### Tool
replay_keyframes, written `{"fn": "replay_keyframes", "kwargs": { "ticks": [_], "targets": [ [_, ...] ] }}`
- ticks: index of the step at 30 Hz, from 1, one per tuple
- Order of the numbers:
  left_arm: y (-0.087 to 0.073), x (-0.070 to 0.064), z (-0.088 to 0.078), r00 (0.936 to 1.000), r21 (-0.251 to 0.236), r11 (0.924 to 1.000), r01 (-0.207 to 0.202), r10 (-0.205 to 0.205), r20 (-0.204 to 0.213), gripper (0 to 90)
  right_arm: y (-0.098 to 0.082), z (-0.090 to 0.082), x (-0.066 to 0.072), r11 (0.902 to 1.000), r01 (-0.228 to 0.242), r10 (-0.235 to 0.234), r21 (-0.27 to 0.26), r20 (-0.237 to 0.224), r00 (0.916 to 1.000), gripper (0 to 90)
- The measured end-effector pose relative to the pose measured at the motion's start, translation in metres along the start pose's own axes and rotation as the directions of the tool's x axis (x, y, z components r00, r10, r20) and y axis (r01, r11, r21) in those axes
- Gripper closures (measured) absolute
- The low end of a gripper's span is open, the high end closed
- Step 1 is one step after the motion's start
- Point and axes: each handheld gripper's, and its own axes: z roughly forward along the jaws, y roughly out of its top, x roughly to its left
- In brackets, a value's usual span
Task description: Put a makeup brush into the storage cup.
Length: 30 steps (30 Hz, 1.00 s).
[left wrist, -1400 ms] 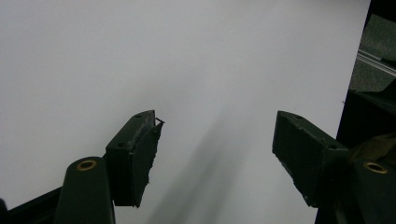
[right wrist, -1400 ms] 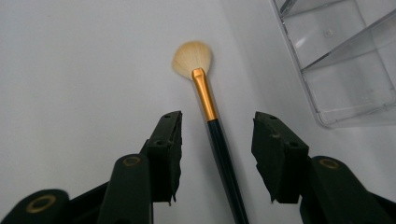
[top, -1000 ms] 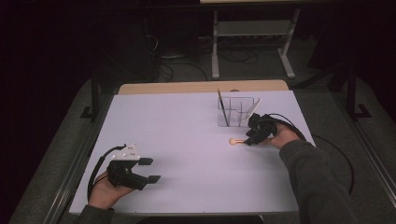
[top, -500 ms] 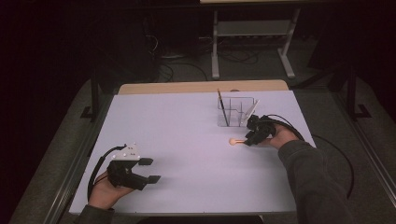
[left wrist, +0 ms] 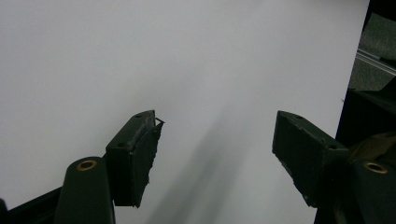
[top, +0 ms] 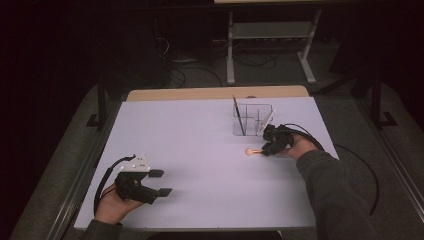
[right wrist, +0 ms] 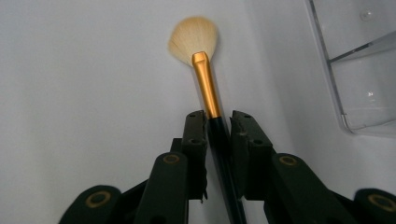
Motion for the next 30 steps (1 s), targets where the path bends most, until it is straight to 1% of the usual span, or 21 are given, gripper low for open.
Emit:
{"fn": "replay_keyframes", "kwargs": {
  "ticks": [5,11,17,20,24,30],
  "targets": [
    [0.000,0.000,0.000,1.0000,0.000,1.0000,0.000,0.000,0.001,30.4,0.002,0.001,0.001,0.9998,0.019,-0.019,0.007,-0.001,0.9998,81.2],
    [0.000,0.000,0.000,1.0000,0.001,1.0000,0.001,-0.001,0.002,30.4,0.002,0.001,0.003,0.9994,0.034,-0.034,0.009,0.007,0.9994,81.7],
    [0.000,-0.001,0.000,1.0000,-0.001,1.0000,0.001,-0.001,0.002,30.4,0.001,0.001,0.000,1.0000,-0.001,0.001,0.004,-0.009,1.0000,82.7],
    [0.000,0.000,0.000,1.0000,-0.001,1.0000,0.000,0.000,0.001,30.4,0.001,0.001,0.000,0.9999,-0.007,0.007,0.009,-0.010,0.9999,82.7],
    [0.000,0.000,-0.001,1.0000,-0.003,1.0000,-0.006,0.006,-0.002,30.5,0.000,-0.001,0.000,0.9996,-0.027,0.027,0.005,-0.010,0.9996,82.8],
    [0.001,-0.001,0.000,1.0000,-0.002,1.0000,-0.002,0.002,-0.001,30.5,-0.002,-0.011,0.000,0.9977,-0.055,0.054,-0.040,-0.019,0.9983,82.8]
  ]
}}
